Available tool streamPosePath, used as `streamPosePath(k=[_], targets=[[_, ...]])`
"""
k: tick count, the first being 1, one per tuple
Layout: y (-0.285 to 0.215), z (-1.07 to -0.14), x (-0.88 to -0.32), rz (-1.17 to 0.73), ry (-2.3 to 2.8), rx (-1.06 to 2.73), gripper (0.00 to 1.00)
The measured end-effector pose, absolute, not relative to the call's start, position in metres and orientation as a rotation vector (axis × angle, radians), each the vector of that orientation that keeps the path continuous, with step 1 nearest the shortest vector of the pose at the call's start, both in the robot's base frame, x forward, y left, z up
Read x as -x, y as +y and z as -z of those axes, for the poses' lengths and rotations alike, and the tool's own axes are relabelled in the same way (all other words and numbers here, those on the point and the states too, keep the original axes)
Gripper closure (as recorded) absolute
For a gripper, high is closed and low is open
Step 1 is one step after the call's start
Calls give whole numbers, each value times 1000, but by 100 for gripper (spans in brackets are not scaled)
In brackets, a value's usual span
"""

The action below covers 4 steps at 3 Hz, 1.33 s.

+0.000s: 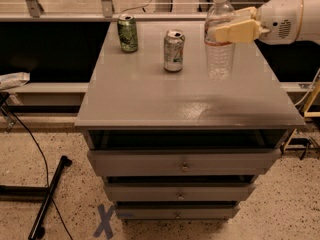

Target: Place water bottle upright

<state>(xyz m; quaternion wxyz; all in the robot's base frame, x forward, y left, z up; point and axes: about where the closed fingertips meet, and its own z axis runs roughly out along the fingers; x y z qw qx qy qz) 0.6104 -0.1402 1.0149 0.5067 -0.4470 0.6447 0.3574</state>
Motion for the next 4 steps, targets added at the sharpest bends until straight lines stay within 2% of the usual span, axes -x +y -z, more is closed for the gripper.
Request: streamPosePath(k=[3,4], targets=[[-127,-984,-599,-903,1458,892,100],[-125,-967,-593,-869,1469,897,82]])
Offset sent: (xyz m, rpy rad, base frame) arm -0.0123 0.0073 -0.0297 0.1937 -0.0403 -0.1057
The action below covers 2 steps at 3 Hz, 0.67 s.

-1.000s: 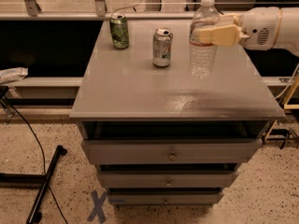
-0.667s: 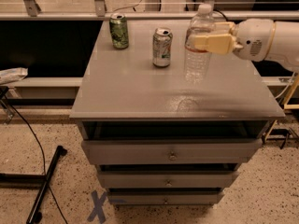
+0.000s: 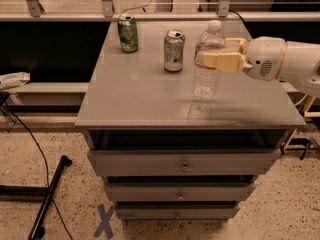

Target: Place water bottle upright

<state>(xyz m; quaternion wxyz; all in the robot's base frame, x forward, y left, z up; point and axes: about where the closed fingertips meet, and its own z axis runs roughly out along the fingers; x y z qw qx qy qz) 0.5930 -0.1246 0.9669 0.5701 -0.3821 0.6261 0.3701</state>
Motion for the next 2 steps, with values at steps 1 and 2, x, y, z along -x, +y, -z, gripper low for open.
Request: streamPosePath(k=[1,2], targets=[[-124,-944,-587,-824,1502,933,59],[-127,-917,-580,-830,1528,901,28]])
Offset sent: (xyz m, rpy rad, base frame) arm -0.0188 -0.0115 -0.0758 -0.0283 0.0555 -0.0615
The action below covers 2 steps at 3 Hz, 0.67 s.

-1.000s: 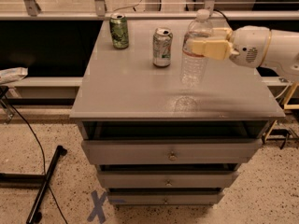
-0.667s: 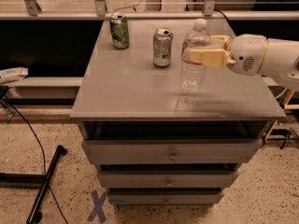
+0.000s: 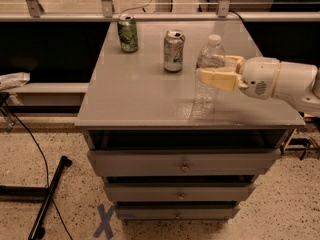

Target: Place water bottle upright

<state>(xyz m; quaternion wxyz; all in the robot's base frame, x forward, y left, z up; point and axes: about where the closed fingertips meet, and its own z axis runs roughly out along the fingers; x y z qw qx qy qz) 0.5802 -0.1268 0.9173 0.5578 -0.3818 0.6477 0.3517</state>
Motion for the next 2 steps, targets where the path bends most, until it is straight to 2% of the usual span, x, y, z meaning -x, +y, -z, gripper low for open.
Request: streamPosePath(k=[1,2], targets=[[-127,-918,-580,-830,1528,901,5],[-125,-918,-580,-832,1527,903,0]])
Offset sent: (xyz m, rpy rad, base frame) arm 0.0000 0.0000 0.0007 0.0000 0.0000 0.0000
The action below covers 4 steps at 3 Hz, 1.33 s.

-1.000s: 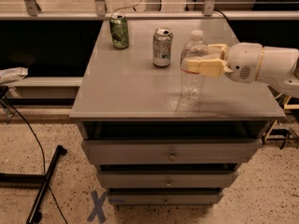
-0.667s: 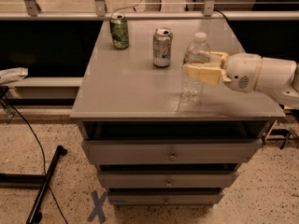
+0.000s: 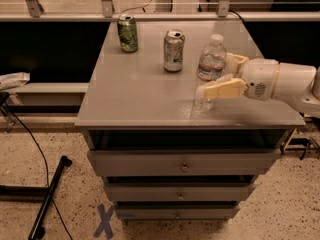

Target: Place water bottle upright

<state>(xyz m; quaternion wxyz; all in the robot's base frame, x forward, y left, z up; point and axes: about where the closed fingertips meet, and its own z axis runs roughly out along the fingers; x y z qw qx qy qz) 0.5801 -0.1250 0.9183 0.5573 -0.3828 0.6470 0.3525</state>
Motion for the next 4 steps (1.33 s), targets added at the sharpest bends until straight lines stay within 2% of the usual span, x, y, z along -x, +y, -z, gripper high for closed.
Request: streamPosePath(k=[1,3,4], targets=[[-125,-918,-580,-833,1526,904,0],[-173,-967,-579,-809,1421,942,0],[-174,-976,-579,-803,1403,951,0]])
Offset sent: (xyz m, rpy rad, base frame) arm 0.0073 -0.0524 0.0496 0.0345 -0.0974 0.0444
